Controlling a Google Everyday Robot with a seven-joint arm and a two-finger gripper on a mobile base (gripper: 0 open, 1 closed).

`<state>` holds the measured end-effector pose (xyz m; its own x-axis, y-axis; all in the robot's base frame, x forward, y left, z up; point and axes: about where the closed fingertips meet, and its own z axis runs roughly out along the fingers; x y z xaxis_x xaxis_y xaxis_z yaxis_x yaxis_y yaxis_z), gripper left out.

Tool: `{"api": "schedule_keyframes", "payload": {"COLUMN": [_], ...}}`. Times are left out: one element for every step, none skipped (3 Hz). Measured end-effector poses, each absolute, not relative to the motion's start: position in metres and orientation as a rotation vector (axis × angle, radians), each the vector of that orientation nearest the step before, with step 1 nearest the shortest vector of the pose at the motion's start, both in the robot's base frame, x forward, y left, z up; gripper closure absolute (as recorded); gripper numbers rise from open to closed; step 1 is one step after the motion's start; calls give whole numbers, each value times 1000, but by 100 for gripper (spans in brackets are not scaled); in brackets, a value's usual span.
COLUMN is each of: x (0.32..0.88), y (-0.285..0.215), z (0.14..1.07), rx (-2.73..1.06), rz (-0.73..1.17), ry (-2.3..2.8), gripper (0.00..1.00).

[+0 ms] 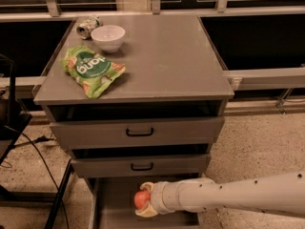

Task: Pick apple from bottom drawer and place on counter

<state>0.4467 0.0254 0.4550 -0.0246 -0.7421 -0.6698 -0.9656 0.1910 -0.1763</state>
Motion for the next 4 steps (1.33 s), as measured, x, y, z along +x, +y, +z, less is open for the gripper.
{"api": "schedule_keyframes", "payload": {"x": [459,467,467,471], "y": [23,20,20,15], "z": [525,552,552,560], "rx": [-1610,-1616,-1616,-1608], "rz": [297,236,236,250], "ry": [1735,1700,1700,1716], "gripper": [100,100,100,100]}}
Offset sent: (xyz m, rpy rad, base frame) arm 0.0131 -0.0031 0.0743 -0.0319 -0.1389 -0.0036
